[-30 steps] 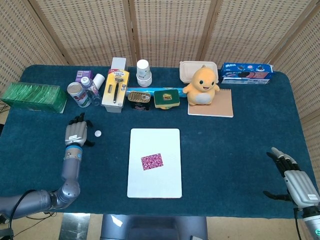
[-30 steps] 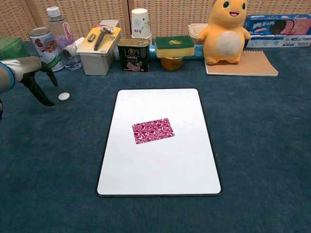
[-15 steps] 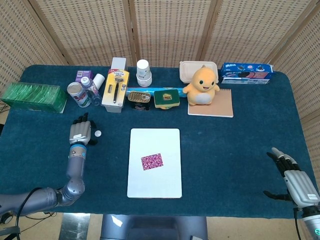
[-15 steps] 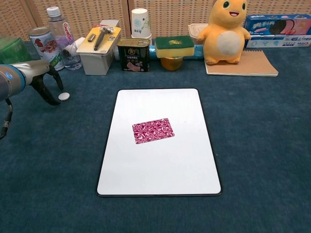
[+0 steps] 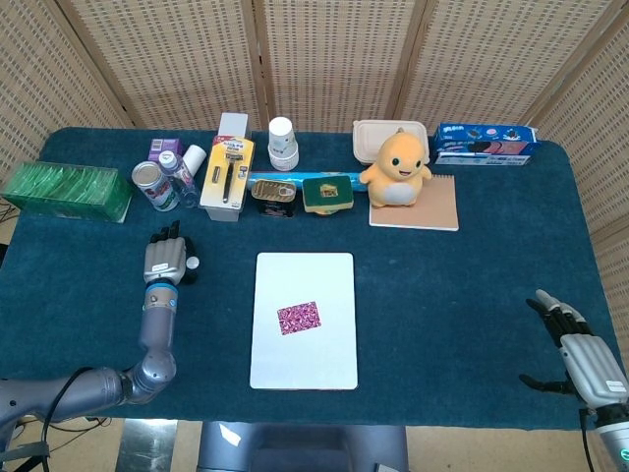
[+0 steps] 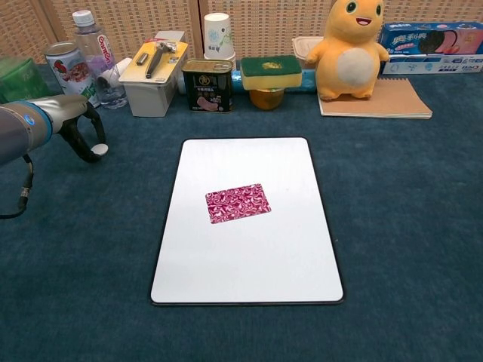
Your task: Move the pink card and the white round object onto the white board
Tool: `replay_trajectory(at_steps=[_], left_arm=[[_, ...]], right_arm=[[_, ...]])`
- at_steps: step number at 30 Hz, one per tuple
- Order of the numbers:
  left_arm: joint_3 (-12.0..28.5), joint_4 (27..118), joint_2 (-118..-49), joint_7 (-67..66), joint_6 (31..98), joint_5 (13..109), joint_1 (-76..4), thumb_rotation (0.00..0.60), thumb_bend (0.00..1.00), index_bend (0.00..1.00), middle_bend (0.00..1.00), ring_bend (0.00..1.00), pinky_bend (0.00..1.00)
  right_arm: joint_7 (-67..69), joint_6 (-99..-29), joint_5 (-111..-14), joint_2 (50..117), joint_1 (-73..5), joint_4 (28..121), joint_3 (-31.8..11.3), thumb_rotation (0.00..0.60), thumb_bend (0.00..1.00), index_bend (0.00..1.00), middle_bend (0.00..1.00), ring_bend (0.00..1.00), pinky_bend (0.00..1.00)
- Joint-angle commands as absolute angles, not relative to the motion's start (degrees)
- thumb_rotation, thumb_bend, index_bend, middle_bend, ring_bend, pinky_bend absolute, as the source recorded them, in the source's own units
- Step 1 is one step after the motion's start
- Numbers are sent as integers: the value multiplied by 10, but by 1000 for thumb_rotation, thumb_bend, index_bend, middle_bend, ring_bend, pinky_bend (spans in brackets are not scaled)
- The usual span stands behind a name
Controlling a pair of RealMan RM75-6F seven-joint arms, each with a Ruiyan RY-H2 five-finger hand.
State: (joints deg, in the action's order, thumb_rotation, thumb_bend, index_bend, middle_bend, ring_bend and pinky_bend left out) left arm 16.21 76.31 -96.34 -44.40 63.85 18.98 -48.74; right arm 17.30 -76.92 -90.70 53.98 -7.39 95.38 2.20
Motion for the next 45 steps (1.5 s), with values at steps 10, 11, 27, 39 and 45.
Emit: replay_trajectory(at_steps=[10, 11, 27, 39, 45], left_arm=[[167, 752, -969, -454, 643, 186, -487, 600, 281, 409, 0, 0, 93], [167, 750, -970, -457, 642, 185, -487, 600, 282, 416, 0, 0, 94], [171, 752, -977, -460, 647, 196, -484, 600, 289, 462, 0, 0, 94], [169, 811, -965, -459, 671, 232, -481, 600, 289, 461, 0, 0, 94], [169, 861, -967, -469, 691, 254, -489, 600, 288, 461, 0, 0, 93]], right_arm=[[176, -769, -907, 540, -74, 952, 22, 600, 0, 11, 0, 0, 2], [176, -769, -908, 540, -74, 952, 22, 600, 0, 11, 0, 0, 2], [183, -769, -910, 537, -74, 951, 24, 600, 0, 12, 0, 0, 2], [185, -769, -912, 536, -74, 950, 25, 600, 0, 11, 0, 0, 2], [188, -769, -913, 536, -74, 949, 25, 600, 0, 12, 0, 0, 2]])
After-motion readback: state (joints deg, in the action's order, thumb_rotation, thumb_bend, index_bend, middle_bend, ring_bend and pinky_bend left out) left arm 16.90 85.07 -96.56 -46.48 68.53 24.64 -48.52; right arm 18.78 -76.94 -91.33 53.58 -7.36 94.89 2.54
